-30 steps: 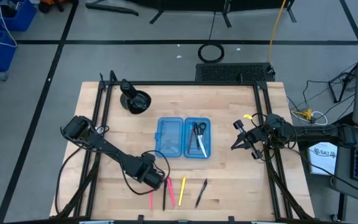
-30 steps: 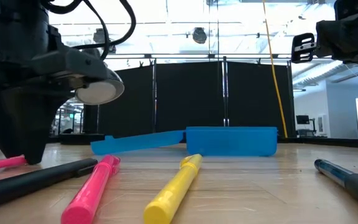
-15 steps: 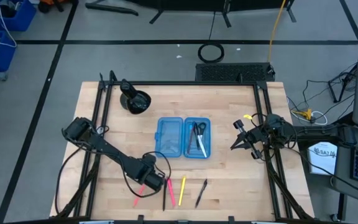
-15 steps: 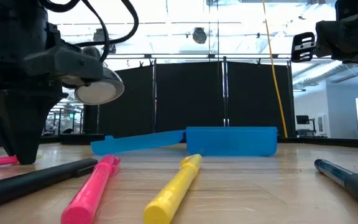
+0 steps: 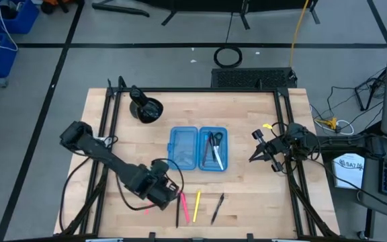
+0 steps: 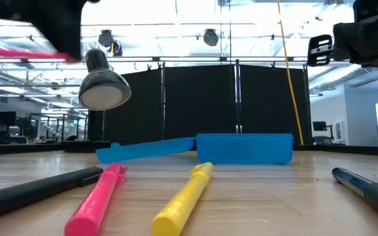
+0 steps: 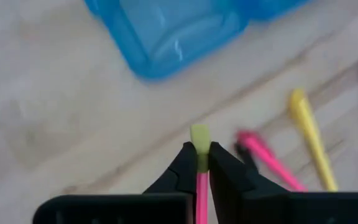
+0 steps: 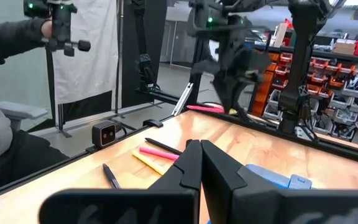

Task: Pick & place school supplies into a supply box
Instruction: Put the pink pencil into the supply box

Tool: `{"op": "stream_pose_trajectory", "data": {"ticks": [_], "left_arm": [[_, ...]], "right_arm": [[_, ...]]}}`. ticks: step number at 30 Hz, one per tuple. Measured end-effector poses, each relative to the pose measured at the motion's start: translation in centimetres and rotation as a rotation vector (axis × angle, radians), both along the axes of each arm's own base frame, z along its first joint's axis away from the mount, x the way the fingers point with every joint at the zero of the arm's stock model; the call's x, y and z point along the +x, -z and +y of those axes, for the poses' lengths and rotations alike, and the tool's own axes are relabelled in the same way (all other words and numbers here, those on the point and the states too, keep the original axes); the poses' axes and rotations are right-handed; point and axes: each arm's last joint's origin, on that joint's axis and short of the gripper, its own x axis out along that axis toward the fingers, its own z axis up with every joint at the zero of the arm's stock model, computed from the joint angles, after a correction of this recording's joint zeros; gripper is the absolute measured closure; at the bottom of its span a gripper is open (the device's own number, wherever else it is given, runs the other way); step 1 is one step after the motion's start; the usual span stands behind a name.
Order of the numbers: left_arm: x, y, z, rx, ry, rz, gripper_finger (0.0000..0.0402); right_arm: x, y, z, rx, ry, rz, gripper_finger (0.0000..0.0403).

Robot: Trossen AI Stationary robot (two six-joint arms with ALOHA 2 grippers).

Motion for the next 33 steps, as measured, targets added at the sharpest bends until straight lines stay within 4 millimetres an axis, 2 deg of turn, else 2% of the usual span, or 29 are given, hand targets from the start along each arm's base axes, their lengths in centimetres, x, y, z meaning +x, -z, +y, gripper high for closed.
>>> {"op": "stream_pose_trajectory", "data": {"ticks": [5, 14, 18, 21, 26, 30, 33], "left_arm": [[-0.5, -3.6, 1.0, 0.093, 0.0, -0.178, 0.038], [-2.4, -7.4, 2.4, 0.261, 0.127, -0.297, 0.0379], [-2.8, -8.8, 4.3, 0.308, 0.127, -0.328, 0.0383], [-2.1, -9.6, 6.0, 0.308, 0.115, -0.354, 0.0383], [-0.2, -10.7, 8.3, 0.31, 0.138, -0.442, 0.0376], [1.6, -11.3, 10.3, 0.258, 0.114, -0.528, 0.0375], [3.1, -11.0, 12.0, 0.207, 0.054, -0.567, 0.0383]], "right_arm": [[0.0, 0.0, 0.0, -0.004, 0.0, -0.004, 0.0403], [0.0, 0.1, 0.0, 0.021, -0.001, 0.017, 0.0403], [0.0, 0.1, 0.0, 0.024, 0.003, 0.02, 0.0403], [0.1, 0.1, -0.1, 0.028, 0.053, 0.02, 0.0403], [0.3, 0.3, -0.6, 0.064, 0.235, 0.049, 0.0403], [0.3, 0.1, -0.6, 0.102, 0.233, 0.047, 0.0403], [0.3, 0.0, -0.6, 0.102, 0.231, 0.034, 0.0403]]}}
